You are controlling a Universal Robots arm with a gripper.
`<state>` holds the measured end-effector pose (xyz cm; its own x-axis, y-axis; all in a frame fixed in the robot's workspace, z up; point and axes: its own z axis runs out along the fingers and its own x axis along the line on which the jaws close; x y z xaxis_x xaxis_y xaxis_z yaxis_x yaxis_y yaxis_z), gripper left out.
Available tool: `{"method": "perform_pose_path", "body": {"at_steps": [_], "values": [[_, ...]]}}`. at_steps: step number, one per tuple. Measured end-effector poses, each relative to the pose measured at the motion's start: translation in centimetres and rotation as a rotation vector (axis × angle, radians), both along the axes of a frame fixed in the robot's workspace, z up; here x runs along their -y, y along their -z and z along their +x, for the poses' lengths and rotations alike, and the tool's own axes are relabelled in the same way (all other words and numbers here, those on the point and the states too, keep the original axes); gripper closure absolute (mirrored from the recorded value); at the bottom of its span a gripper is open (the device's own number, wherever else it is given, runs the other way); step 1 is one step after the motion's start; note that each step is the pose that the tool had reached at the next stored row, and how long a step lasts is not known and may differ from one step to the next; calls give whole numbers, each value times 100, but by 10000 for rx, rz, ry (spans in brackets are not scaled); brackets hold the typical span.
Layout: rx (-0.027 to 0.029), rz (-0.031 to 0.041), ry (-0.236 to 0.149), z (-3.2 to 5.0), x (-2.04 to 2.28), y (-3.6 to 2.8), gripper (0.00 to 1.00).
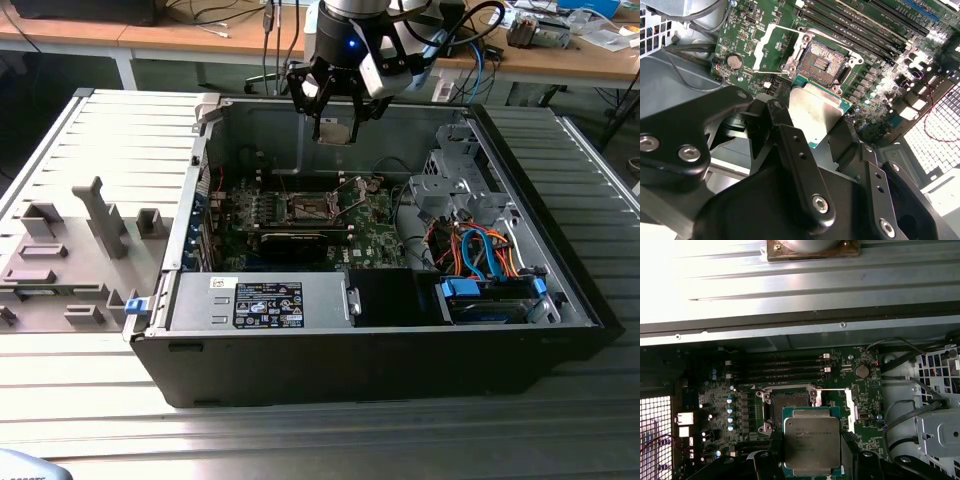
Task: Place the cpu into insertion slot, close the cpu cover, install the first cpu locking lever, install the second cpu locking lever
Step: 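Place the cpu into insertion slot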
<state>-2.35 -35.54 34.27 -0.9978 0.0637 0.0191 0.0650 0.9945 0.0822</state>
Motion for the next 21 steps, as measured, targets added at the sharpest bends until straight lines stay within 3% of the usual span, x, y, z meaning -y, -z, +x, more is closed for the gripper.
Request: {"method": "perform_pose_path", "body": {"at_steps": [21], "values": [[0,0,187,0,0,0,45]]}}
